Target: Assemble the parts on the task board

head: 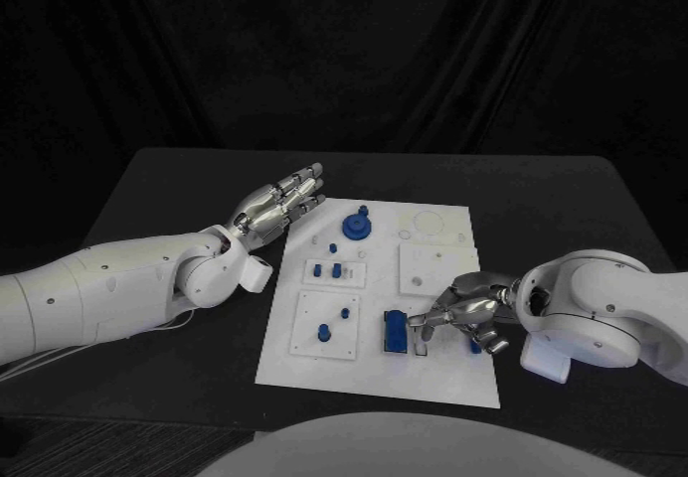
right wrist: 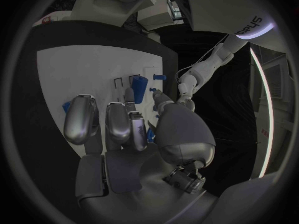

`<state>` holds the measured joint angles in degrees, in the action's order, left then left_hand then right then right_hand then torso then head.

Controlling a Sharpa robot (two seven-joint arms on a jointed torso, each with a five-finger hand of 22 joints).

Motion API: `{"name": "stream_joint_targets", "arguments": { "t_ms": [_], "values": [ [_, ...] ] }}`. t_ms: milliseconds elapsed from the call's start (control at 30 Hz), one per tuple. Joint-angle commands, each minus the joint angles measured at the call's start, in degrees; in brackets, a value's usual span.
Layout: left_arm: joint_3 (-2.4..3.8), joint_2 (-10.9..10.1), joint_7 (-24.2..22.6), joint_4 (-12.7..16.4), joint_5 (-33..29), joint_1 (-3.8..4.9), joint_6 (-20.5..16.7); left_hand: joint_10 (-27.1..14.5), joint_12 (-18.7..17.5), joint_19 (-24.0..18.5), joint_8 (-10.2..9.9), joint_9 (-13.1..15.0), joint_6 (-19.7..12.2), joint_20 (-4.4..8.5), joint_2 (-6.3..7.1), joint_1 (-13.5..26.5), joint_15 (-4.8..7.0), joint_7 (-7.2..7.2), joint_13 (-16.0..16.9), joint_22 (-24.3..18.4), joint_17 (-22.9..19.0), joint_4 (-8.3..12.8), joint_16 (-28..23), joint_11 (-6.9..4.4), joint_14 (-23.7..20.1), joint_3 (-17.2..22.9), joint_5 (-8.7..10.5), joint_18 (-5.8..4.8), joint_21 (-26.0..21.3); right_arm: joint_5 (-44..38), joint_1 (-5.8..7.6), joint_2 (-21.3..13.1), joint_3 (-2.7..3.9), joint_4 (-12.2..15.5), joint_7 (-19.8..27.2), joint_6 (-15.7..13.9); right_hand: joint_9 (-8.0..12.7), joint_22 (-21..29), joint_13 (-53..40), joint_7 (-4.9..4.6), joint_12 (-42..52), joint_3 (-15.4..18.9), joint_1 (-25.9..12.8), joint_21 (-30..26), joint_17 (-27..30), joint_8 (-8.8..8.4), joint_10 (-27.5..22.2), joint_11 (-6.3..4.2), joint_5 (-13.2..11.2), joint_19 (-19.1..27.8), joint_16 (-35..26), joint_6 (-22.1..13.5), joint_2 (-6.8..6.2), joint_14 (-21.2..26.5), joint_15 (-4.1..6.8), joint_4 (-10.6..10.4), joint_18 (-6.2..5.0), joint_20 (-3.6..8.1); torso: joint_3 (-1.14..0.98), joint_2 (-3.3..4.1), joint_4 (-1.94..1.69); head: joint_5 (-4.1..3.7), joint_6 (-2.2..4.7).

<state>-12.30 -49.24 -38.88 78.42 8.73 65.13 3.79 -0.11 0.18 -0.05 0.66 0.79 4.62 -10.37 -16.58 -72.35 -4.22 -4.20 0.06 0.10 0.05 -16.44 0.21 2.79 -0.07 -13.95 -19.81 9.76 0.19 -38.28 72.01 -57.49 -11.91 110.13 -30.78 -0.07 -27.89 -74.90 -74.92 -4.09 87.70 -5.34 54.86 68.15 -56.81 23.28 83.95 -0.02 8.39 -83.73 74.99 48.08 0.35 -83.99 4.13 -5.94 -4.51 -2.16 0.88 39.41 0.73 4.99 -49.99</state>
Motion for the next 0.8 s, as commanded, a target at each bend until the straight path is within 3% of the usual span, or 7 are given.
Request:
{"name": "stream_joint_targets", "arguments": {
  "t_ms": [33,200,267,333,400,533,800],
  "values": [
    [0.05,0.03,-3.35,0.17,-0.29,-0.1,0.68,0.11,-0.18,0.05,0.24,0.08,-0.06,-0.41,0.1,-0.65,-0.3,-0.41,-0.06,-0.1,-0.05,0.03,-0.21,0.47,0.07,0.29,-0.29,0.44,-0.19,-3.13,0.25,-0.59,0.01,0.88,4.17,-0.77,-1.18,-8.21,-11.51,0.28,-0.03,0.39,1.65,-0.11,-0.21,2.08,4.33,-0.69,0.09,-0.01,0.28,0.42,0.1,-1.25,0.46,0.75,-0.22,0.54,0.01,-0.01,-0.02,-0.15,-0.01],
    [0.05,0.05,-3.35,0.19,-0.29,-0.12,0.81,0.11,-0.18,0.05,0.25,0.09,0.0,-0.54,0.14,-0.88,-0.4,-0.51,-0.06,-0.1,-0.05,0.12,-0.21,0.66,0.07,0.47,-0.62,0.44,-0.19,-6.41,0.21,-0.74,0.0,1.02,5.12,1.54,-5.54,-8.28,-11.42,1.19,-0.05,1.93,4.26,-0.02,-0.17,8.2,4.29,-1.39,0.08,-0.12,0.33,-0.26,0.19,-1.24,1.0,2.05,-0.2,1.13,0.01,-0.03,0.0,-0.17,-0.01],
    [0.05,0.06,-3.33,0.18,-0.29,-0.14,0.89,0.11,-0.18,0.05,0.25,0.09,0.01,-0.55,0.14,-0.9,-0.41,-0.52,-0.06,-0.1,-0.05,0.12,-0.21,0.67,0.07,0.48,-0.65,0.44,-0.19,-10.31,-0.18,-0.64,0.0,0.97,5.53,2.2,-9.88,-8.32,-11.52,1.96,0.04,3.04,5.64,0.01,-0.14,13.61,4.34,-2.03,-0.15,-0.17,0.34,-0.59,0.04,-1.24,1.58,2.86,-0.18,1.51,0.03,-0.02,-0.04,-0.22,-0.01],
    [0.05,0.08,-3.32,0.15,-0.29,-0.17,0.97,0.11,-0.18,0.05,0.25,0.09,0.02,-0.59,0.14,-0.97,-0.44,-0.55,-0.06,-0.1,-0.05,0.15,-0.21,0.7,0.07,0.53,-0.76,0.44,-0.19,-15.14,-0.71,-0.42,-0.01,0.75,5.81,2.49,-17.87,-8.48,-13.02,3.15,1.02,4.94,6.69,0.38,-0.34,21.79,5.06,-3.29,-0.69,-0.44,0.46,-2.53,-0.15,-1.3,2.44,3.0,-0.05,2.28,0.02,-0.02,-0.04,-0.21,-0.01],
    [0.05,0.09,-3.32,0.13,-0.29,-0.19,1.04,0.11,-0.18,0.05,0.25,0.09,0.04,-0.64,0.14,-1.05,-0.47,-0.59,-0.06,-0.1,-0.05,0.18,-0.21,0.73,0.07,0.6,-0.89,0.45,-0.19,-18.18,-1.15,-0.22,-0.01,0.53,5.78,2.68,-19.07,-8.49,-13.19,3.36,1.13,5.21,6.77,0.39,-0.31,22.84,5.14,-3.41,-0.7,-0.47,0.44,-2.91,-0.03,-1.29,2.48,2.87,-0.09,2.47,0.02,-0.01,0.05,-0.08,-0.01],
    [0.05,0.1,-3.34,0.06,-0.29,-0.25,1.14,0.11,-0.18,0.05,0.25,0.09,0.02,-0.68,0.13,-1.13,-0.5,-0.63,-0.06,-0.1,-0.05,0.21,-0.21,0.77,0.07,0.66,-1.03,0.45,-0.19,-21.78,-1.86,0.15,-0.01,0.22,5.41,2.98,-25.41,-8.64,-14.78,4.48,2.11,6.61,6.95,0.68,-0.6,28.3,5.91,-4.2,-1.84,-0.71,0.62,-3.79,0.25,-1.36,3.43,2.1,0.06,2.99,0.05,0.01,-0.03,-0.1,-0.01],
    [0.05,0.14,-3.25,-0.09,-0.29,-0.35,1.34,0.11,-0.18,0.05,0.25,0.09,0.05,-0.72,0.14,-1.24,-0.54,-0.66,-0.06,-0.1,-0.05,0.26,-0.21,0.84,0.07,0.74,-1.18,0.45,-0.19,-23.92,-2.36,1.21,-0.01,-0.32,5.05,2.83,-28.64,-8.73,-15.08,4.85,2.3,7.48,6.7,0.81,-0.82,30.63,6.05,-4.57,-2.4,-0.79,0.75,-3.43,0.21,-1.39,3.57,1.45,0.05,3.36,0.0,-0.02,0.07,-0.32,-0.01]
  ]
}}
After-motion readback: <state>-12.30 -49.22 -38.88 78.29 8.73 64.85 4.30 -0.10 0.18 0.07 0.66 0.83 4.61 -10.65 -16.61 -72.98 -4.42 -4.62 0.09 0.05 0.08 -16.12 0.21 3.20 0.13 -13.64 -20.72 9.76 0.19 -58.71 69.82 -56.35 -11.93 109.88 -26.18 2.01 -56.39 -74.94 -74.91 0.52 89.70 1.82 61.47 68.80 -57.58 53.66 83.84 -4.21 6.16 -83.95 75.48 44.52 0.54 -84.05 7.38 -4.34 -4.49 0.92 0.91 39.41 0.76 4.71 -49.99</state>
